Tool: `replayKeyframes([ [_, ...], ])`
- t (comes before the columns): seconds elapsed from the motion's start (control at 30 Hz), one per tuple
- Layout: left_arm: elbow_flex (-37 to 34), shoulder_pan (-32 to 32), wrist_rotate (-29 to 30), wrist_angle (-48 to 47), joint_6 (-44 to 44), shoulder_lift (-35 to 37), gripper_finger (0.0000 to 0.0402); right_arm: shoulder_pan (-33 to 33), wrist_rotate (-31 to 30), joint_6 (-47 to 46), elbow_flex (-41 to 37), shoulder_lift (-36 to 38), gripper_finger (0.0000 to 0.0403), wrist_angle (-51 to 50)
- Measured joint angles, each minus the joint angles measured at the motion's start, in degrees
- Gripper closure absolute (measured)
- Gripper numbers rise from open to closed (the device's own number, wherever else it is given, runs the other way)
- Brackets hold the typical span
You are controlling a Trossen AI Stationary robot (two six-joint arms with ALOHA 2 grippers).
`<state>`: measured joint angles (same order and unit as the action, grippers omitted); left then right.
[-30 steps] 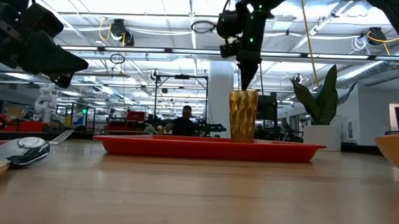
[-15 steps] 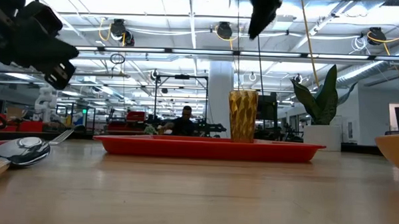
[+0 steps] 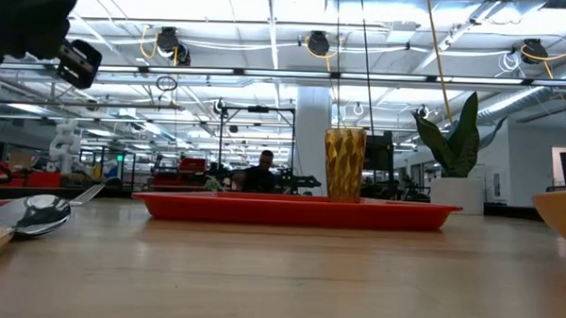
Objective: Pick and place plate/cup/fork/spoon on tray
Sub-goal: Put the yellow plate on the red serving tray to the bottom left of the yellow cup
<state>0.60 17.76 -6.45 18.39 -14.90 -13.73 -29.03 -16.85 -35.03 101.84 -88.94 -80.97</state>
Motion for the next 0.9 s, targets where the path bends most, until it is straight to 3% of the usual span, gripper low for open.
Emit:
replayKeyframes([
  [0.17,0.0,1.1,3.2,6.3,2.8,-4.4,0.0376,-7.9,2.6,-11.1,-7.3,0.1,0.0189,3.8],
  [0.43,3.5,1.1,7.0,10.2,4.1,-12.8,0.0376,-17.4,12.4,-15.3,-18.8,0.0,0.0192,19.5],
  [0.77,15.3,1.1,9.8,6.6,4.7,-26.7,0.0376,-27.9,12.3,-24.1,-27.7,-0.1,0.0224,37.2],
  [0.9,19.6,1.1,12.6,4.4,5.4,-32.4,0.0376,-31.8,11.6,-28.2,-28.5,-2.3,0.0235,39.3],
])
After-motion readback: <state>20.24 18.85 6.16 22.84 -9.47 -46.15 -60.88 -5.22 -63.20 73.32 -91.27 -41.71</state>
